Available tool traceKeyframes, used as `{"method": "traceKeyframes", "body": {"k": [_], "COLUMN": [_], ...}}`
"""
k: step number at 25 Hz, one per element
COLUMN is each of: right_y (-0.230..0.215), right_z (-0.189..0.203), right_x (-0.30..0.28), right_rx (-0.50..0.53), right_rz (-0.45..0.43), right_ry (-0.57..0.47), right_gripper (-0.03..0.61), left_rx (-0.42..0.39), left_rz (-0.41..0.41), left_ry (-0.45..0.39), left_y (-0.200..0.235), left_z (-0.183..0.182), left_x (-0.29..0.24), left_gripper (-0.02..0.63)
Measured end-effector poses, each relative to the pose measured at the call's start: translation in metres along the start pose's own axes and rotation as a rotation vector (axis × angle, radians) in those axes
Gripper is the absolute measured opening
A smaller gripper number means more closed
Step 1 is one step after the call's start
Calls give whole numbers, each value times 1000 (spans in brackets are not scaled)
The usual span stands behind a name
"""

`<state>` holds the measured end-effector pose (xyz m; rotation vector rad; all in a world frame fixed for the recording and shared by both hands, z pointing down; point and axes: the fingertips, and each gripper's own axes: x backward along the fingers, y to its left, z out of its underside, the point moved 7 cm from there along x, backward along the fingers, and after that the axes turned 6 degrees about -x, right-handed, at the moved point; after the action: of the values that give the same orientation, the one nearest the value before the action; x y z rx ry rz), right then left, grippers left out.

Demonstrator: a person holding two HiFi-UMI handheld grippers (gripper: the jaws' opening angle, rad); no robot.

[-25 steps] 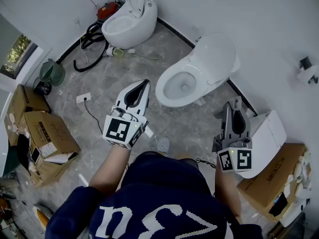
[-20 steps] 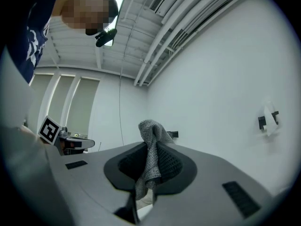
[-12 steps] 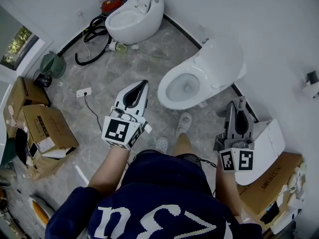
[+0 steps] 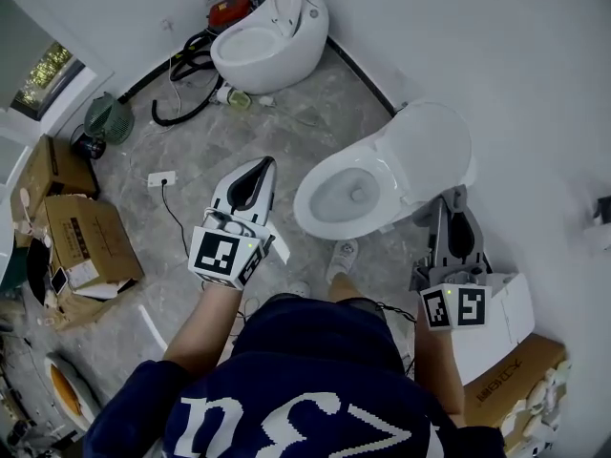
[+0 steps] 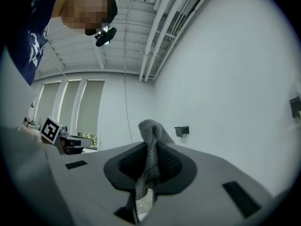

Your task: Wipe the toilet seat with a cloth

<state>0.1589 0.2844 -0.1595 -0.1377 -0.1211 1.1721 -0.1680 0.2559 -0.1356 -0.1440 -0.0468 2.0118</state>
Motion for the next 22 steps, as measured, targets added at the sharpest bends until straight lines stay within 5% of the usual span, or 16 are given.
{"method": "traceKeyframes", "body": {"k": [11, 22], "right_y": [-129, -152], "right_z": [3, 45], "right_x": [-117, -174], "right_rx": [-24, -45], "right_rz": [-117, -147], "right_ry": [58, 173], "right_gripper": [64, 64], "left_rx": [32, 87], "left_rz": [-107, -104], "left_ry": [4, 66], "left_y": [-16, -5], "left_z": [6, 48], "left_x": [-136, -196], "left_gripper": [18, 18]}}
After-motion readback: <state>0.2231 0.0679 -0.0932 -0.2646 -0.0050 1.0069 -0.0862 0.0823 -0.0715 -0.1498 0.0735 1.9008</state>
